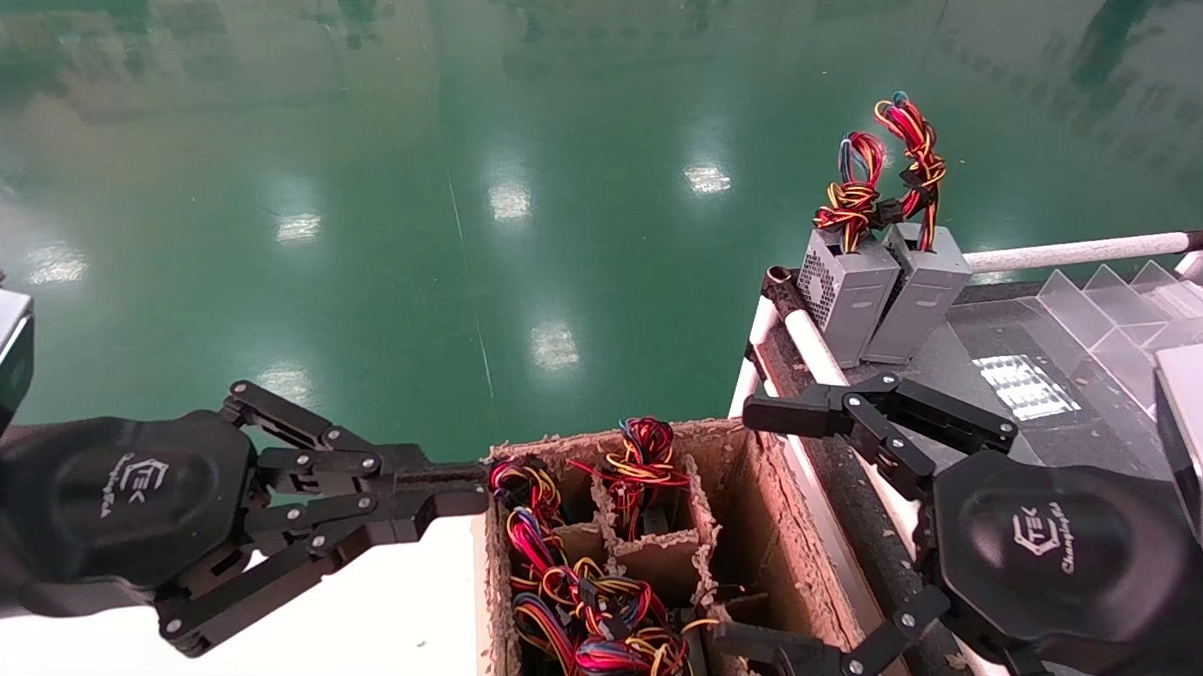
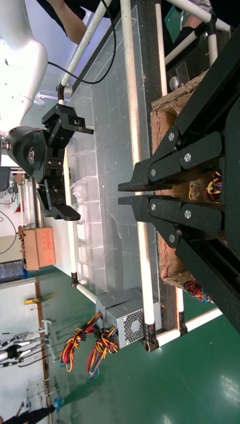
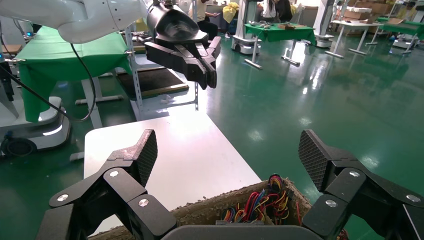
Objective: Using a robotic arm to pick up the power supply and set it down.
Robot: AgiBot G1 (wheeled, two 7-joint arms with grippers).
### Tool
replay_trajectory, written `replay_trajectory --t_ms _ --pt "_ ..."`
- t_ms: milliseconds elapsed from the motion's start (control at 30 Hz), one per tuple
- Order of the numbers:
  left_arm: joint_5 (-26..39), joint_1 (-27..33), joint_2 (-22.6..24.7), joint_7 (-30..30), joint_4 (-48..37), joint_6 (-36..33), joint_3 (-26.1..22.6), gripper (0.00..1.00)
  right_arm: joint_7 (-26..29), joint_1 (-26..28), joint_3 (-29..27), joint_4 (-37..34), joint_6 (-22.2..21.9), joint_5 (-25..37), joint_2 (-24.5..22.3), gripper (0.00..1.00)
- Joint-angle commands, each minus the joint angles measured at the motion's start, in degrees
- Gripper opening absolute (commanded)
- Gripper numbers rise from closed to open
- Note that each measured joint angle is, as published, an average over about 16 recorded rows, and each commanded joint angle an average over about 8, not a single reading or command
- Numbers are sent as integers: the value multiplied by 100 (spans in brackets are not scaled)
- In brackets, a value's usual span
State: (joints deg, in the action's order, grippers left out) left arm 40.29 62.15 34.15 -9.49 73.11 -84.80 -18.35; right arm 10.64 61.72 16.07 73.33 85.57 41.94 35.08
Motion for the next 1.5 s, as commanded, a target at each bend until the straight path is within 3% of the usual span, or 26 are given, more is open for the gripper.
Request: replay_trajectory --t_ms 33,133,367,400,433,933,1500 --pt "0 0 0 0 0 0 0 0 0 0 0 0 0 0 0 100" --pt "0 0 0 0 0 0 0 3 0 0 0 0 0 0 0 100" --pt "0 0 0 0 0 0 0 88 2 -4 -1 0 0 0 -2 100" --pt "0 0 0 0 0 0 0 98 2 -7 -1 -3 -2 0 -5 100" --pt "0 0 0 0 -1 0 0 100 3 -14 -3 -7 -6 1 -11 100" --pt "-1 2 0 2 -3 -1 -3 100 384 -479 187 -148 -150 190 -226 100" --pt "-3 3 -1 4 -4 0 -6 100 1019 -503 946 -397 197 966 26 100"
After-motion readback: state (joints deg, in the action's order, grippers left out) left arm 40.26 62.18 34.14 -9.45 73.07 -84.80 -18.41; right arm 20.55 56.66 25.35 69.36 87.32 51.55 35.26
